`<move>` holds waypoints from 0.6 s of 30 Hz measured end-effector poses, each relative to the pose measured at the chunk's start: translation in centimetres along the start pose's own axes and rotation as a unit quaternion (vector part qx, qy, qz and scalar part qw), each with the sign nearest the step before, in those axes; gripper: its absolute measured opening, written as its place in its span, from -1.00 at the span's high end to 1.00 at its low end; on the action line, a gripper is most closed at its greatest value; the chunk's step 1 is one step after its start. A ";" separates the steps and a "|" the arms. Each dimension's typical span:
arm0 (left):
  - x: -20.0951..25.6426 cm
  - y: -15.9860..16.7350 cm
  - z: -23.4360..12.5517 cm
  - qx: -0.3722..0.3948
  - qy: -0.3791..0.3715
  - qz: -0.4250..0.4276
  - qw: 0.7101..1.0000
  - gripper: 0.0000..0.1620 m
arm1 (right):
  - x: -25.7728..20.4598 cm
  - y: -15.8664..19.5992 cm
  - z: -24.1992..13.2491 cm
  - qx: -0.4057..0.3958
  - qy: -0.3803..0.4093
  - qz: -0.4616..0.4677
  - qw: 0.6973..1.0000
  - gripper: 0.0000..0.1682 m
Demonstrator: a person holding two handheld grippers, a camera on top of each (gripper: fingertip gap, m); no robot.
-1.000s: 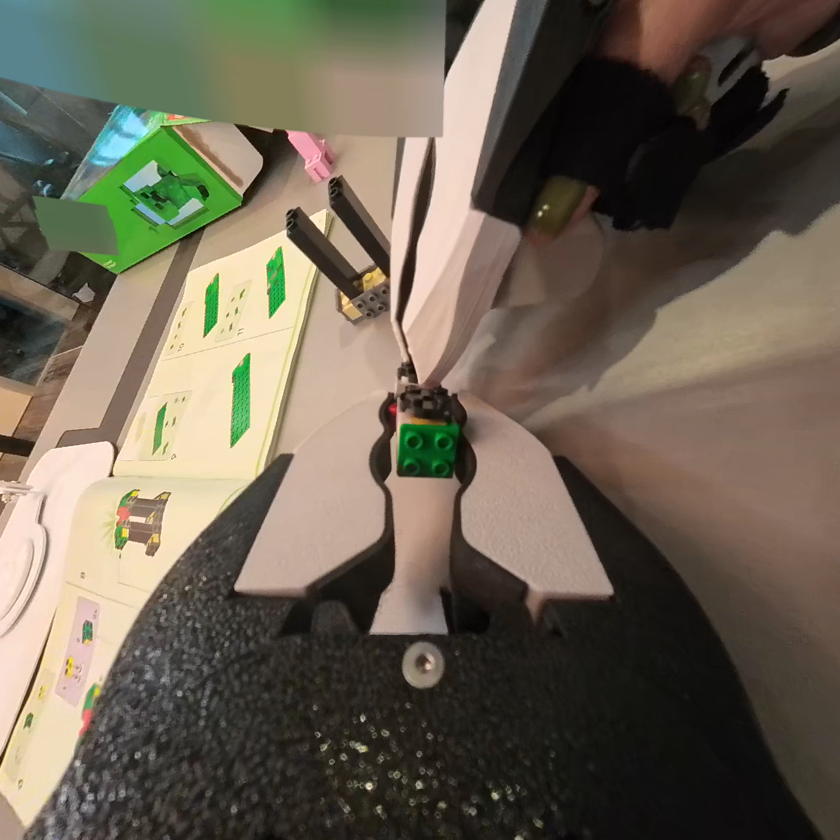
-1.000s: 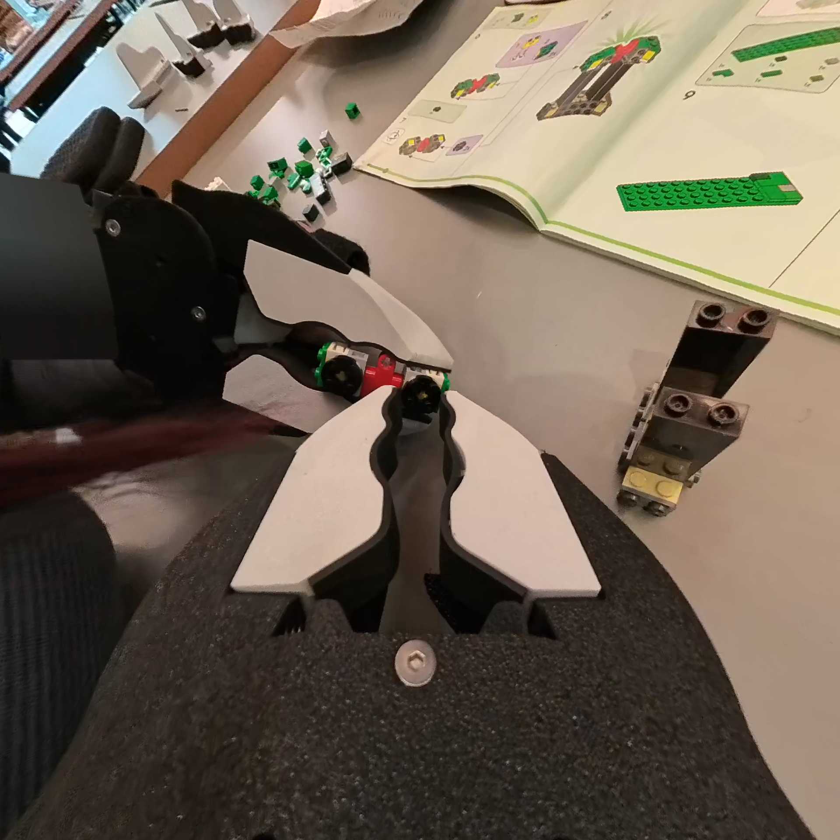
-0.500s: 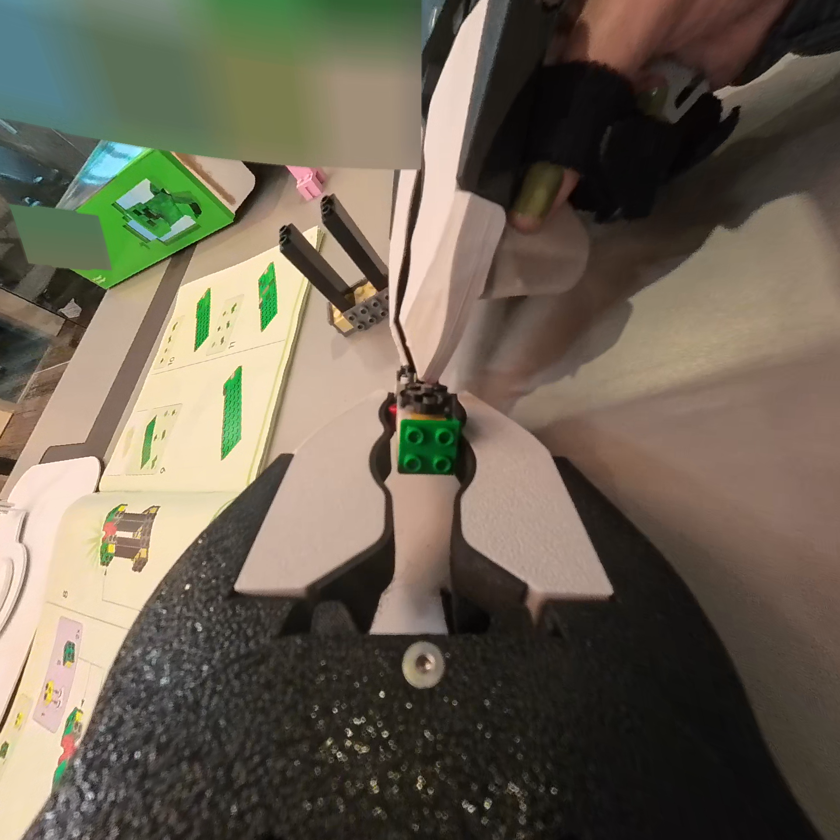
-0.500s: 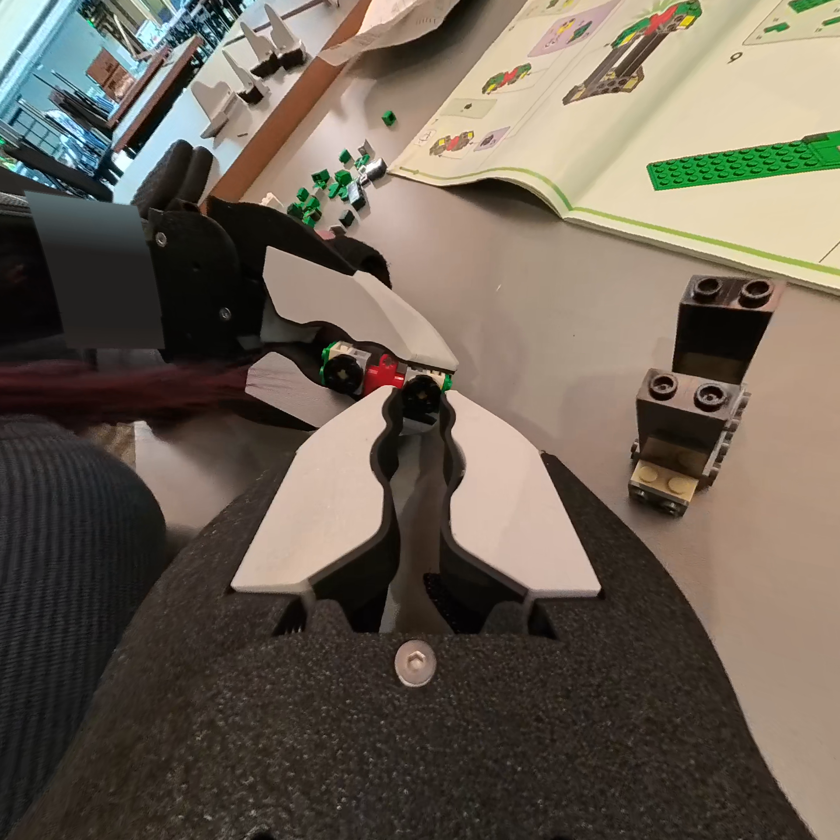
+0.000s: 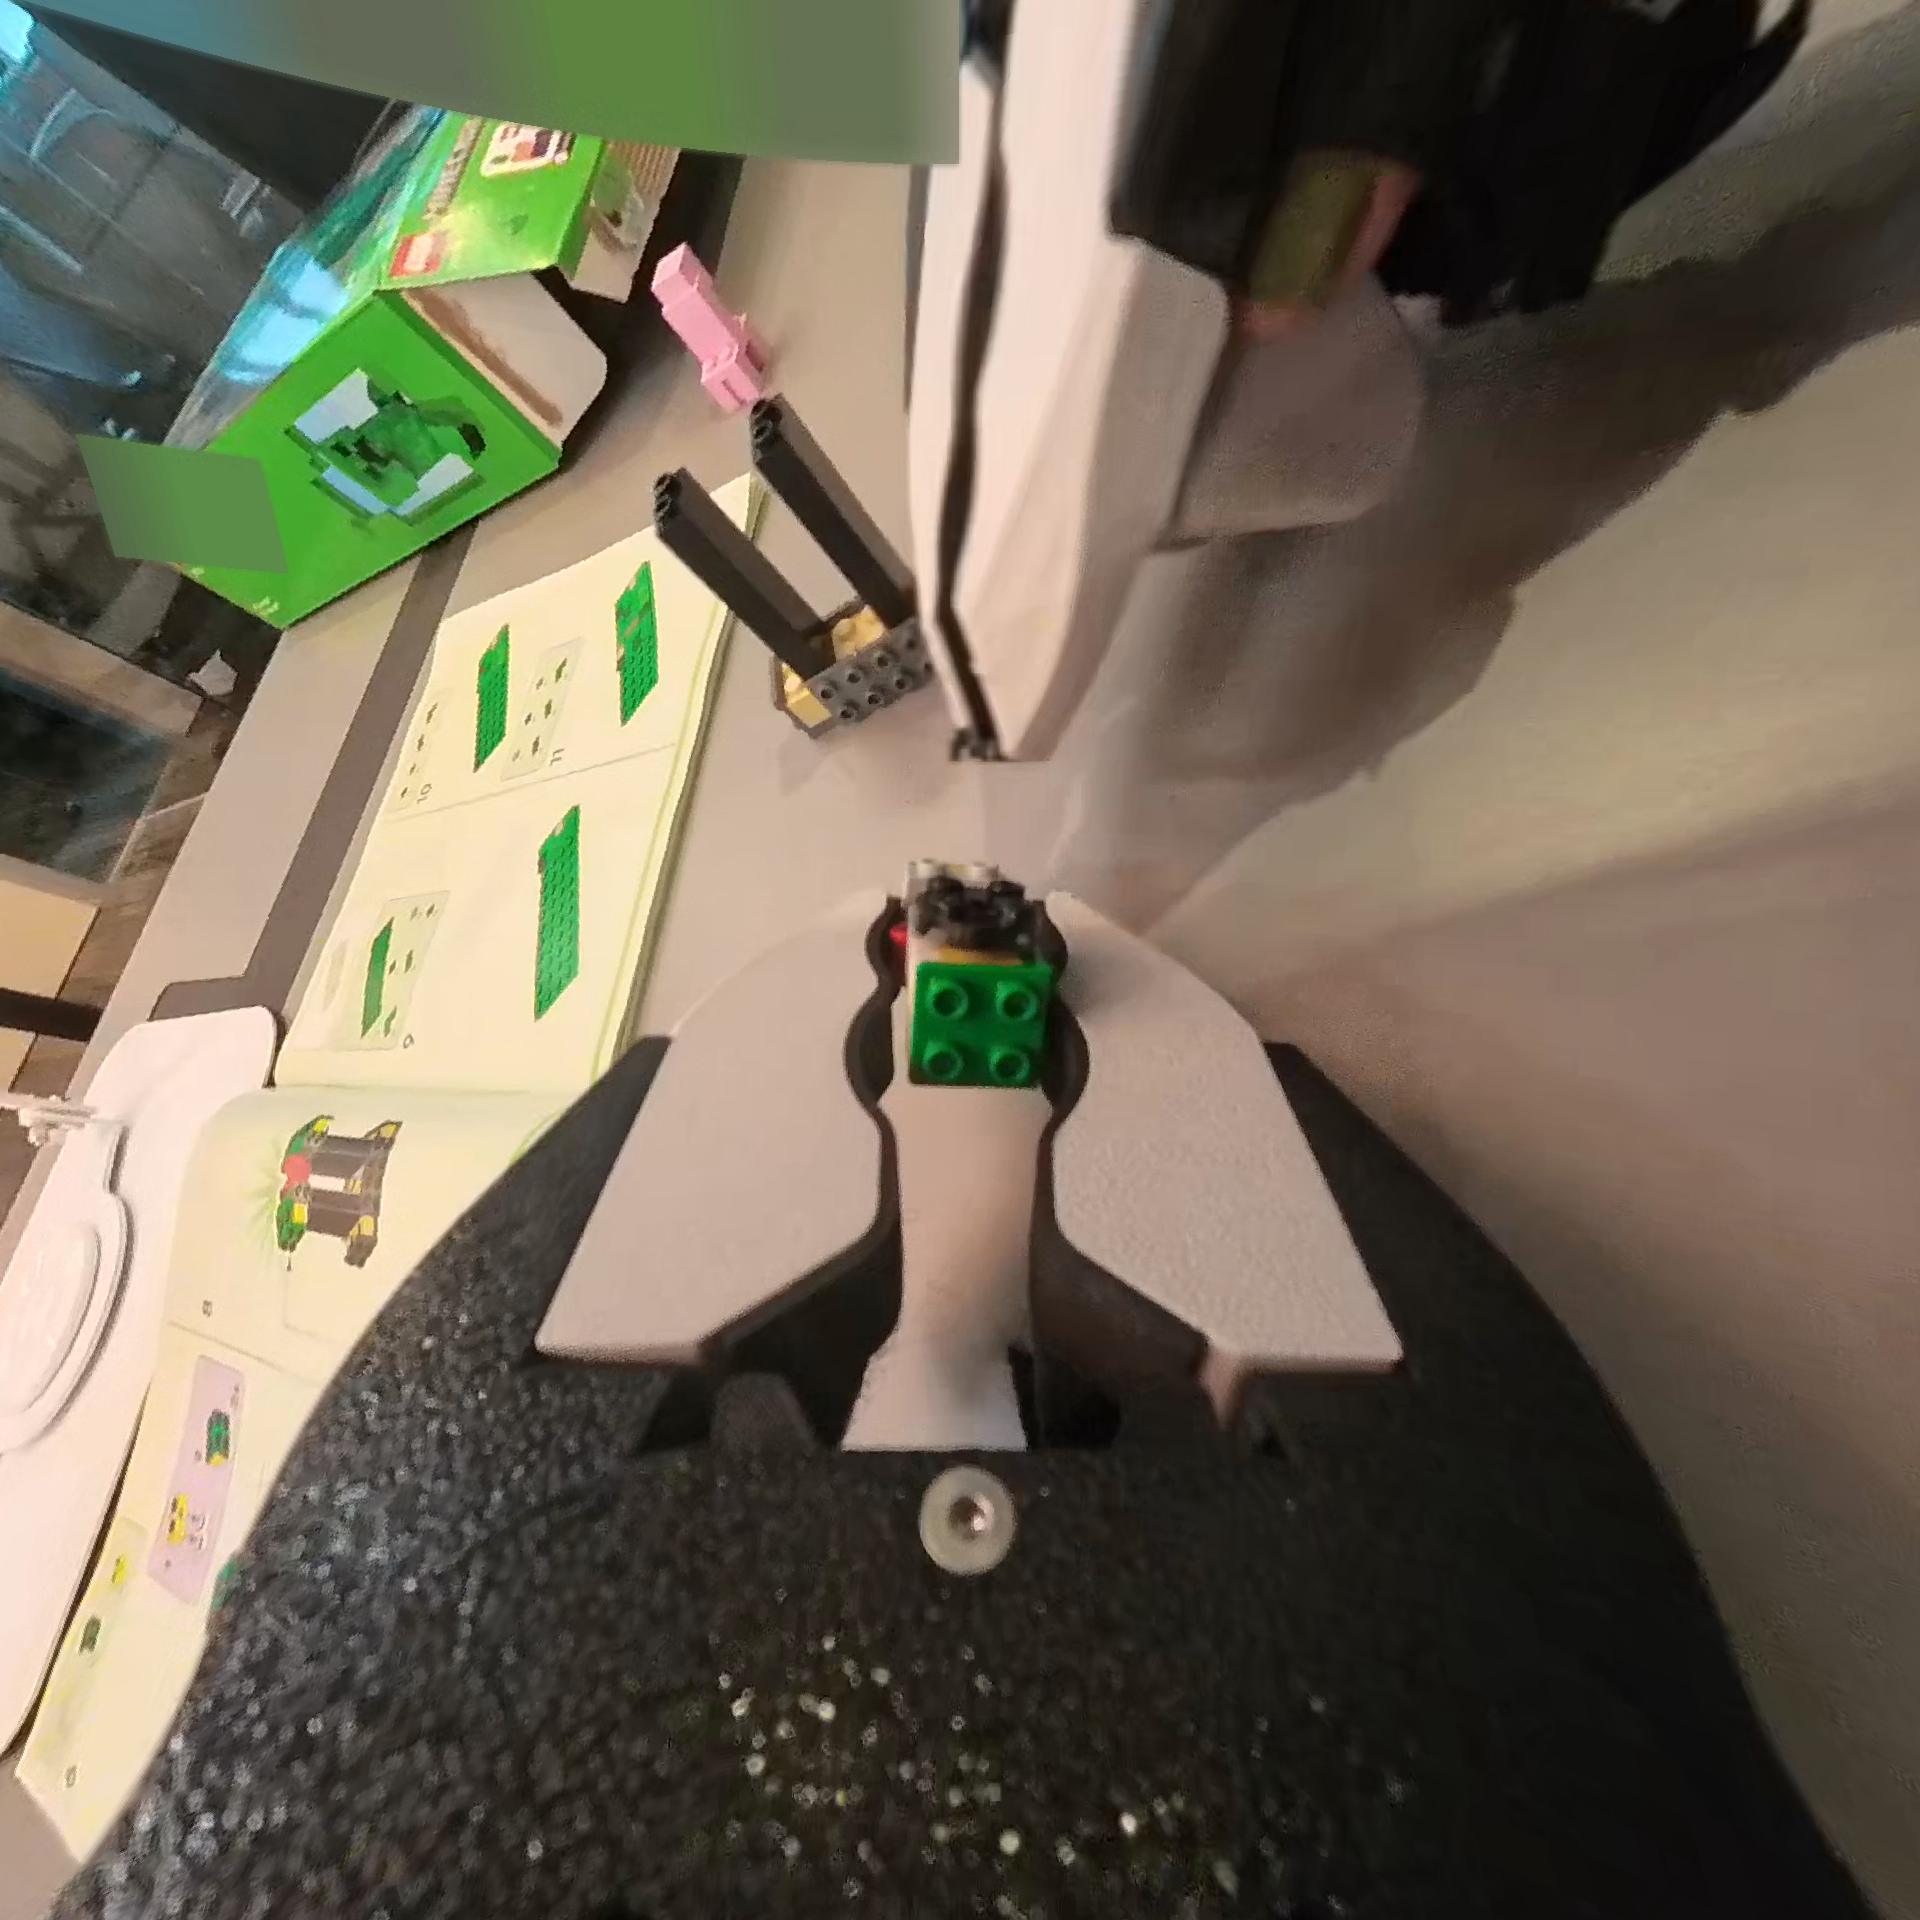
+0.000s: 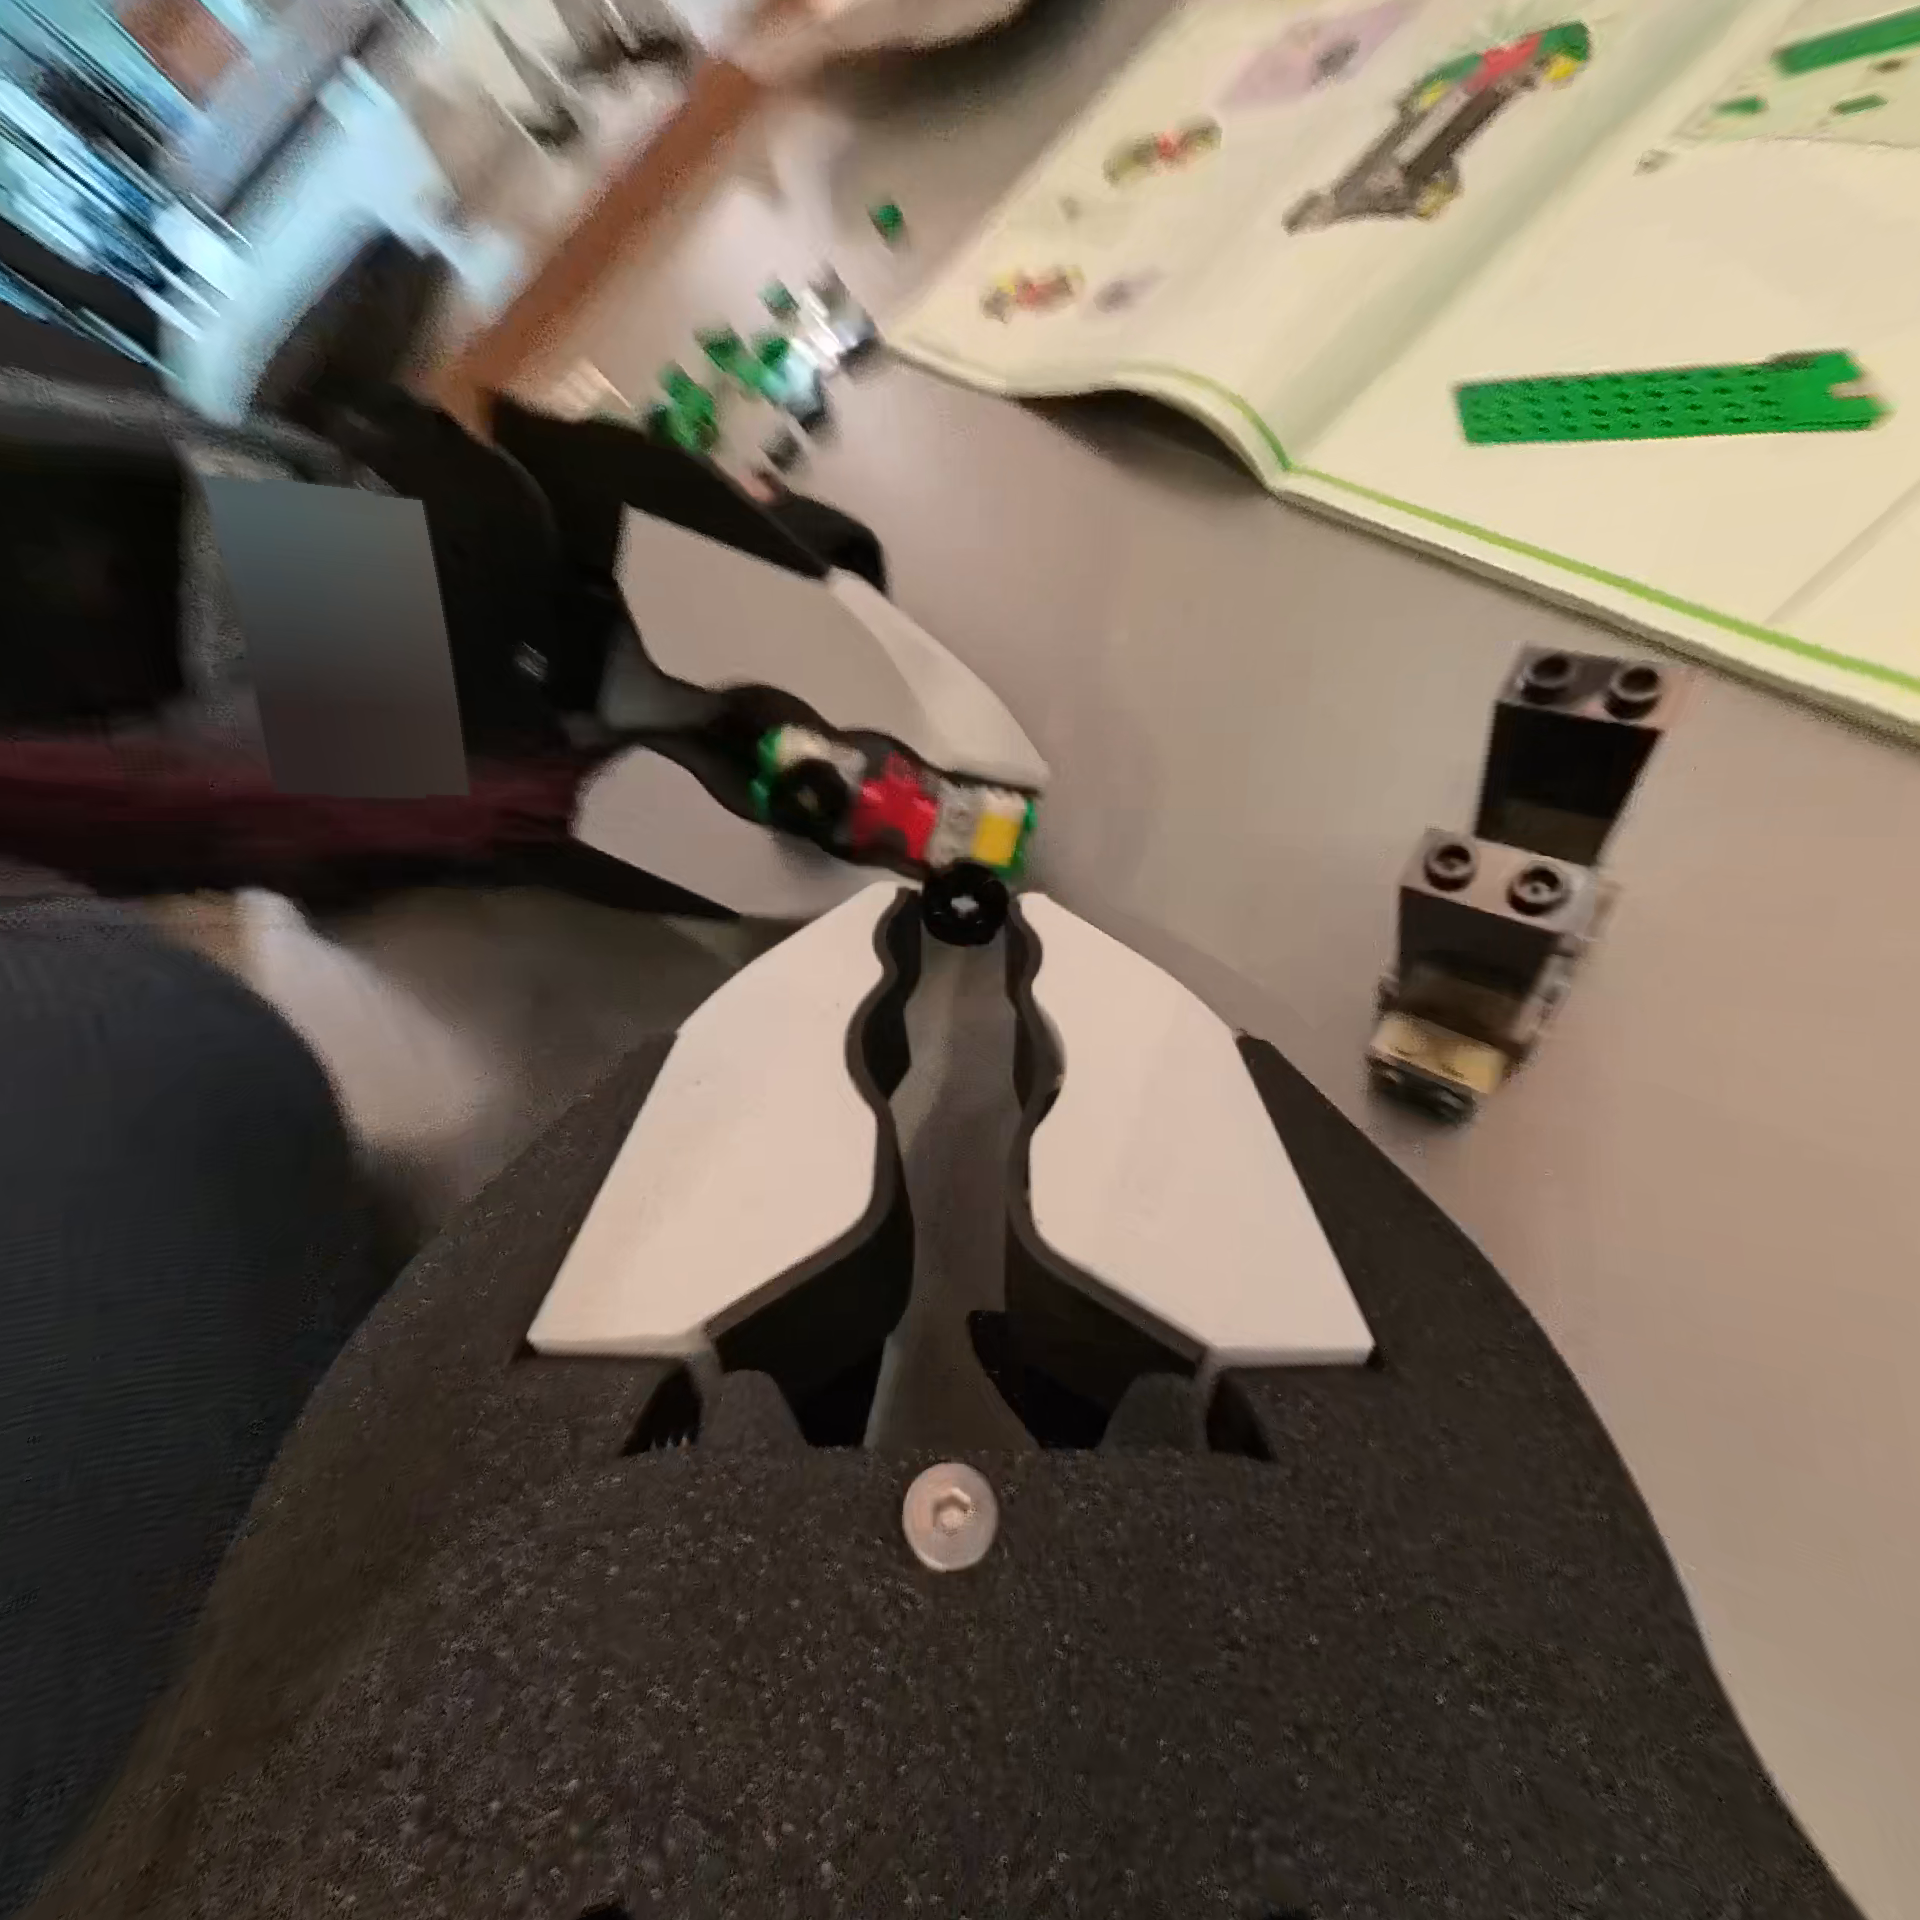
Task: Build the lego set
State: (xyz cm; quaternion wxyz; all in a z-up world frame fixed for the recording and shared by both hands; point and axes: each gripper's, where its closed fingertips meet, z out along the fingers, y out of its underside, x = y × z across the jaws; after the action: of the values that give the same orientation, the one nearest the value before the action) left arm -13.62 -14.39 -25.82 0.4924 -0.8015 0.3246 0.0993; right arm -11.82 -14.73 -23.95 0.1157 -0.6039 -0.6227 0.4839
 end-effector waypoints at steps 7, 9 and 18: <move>-0.2 0.3 0.1 -0.021 -0.014 0.002 1.000 0.72 | 1.9 2.7 0.4 -0.105 0.098 -0.056 0.988 0.77; -0.3 0.4 0.1 -0.023 -0.015 0.003 1.000 0.72 | 2.1 2.1 0.0 -0.089 0.108 -0.048 0.989 0.62; -0.3 0.4 0.2 -0.026 -0.019 0.010 0.999 0.71 | -2.3 -1.6 0.3 0.035 0.009 -0.019 0.999 0.76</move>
State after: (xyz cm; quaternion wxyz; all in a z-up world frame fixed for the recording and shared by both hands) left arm -14.06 -14.25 -26.03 0.4761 -0.8090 0.3201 0.1277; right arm -12.50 -16.50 -21.92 0.1518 -0.5923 -0.6152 0.4977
